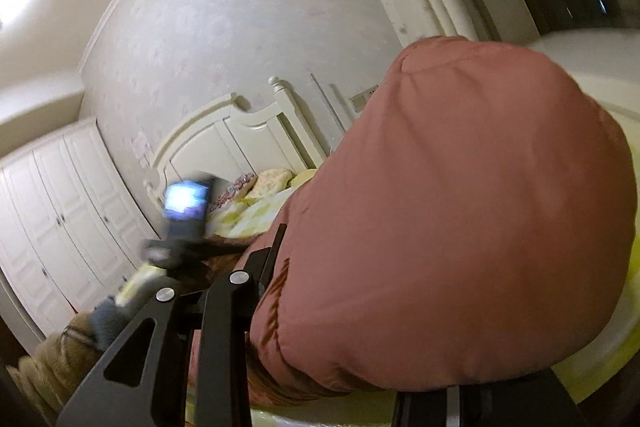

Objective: Fold large clothes

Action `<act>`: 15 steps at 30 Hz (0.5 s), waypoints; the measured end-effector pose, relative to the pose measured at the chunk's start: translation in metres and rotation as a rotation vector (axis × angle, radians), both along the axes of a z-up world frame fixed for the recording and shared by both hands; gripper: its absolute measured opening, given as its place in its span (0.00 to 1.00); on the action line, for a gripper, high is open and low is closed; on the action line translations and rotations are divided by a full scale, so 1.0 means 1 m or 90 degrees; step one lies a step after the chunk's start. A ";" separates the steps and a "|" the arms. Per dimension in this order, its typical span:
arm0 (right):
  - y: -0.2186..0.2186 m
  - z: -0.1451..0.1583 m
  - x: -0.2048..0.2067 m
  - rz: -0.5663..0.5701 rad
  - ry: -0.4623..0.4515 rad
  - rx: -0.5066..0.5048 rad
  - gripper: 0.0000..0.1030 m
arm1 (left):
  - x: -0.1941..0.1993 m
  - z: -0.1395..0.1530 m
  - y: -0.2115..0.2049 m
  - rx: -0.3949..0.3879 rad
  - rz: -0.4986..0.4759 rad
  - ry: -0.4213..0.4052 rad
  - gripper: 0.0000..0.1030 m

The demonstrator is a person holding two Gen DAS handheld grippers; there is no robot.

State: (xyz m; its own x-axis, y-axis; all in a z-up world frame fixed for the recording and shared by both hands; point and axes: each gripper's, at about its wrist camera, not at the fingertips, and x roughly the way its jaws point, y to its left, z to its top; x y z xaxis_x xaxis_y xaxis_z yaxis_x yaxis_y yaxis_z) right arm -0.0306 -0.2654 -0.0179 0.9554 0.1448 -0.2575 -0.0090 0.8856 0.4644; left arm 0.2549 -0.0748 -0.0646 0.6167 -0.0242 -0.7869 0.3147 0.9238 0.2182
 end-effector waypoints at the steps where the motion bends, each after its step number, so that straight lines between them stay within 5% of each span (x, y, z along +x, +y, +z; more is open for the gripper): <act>1: 0.004 0.004 0.006 -0.003 0.005 -0.021 0.35 | -0.001 0.003 0.000 -0.001 0.001 -0.015 0.98; 6: 0.017 0.016 0.008 -0.011 -0.004 -0.103 0.35 | -0.019 0.037 0.022 -0.049 0.013 -0.045 0.98; 10: 0.038 0.022 0.012 -0.014 -0.007 -0.168 0.35 | -0.079 0.058 0.052 -0.111 -0.010 -0.099 0.98; 12: 0.044 0.025 0.014 -0.013 -0.006 -0.184 0.35 | -0.111 0.044 0.052 -0.122 -0.026 -0.098 0.98; 14: 0.048 0.026 0.016 -0.004 0.000 -0.185 0.35 | -0.130 0.013 0.038 -0.079 -0.049 -0.089 0.98; 15: 0.054 0.024 0.019 0.007 0.013 -0.190 0.35 | -0.139 0.003 0.036 -0.066 -0.049 -0.126 0.98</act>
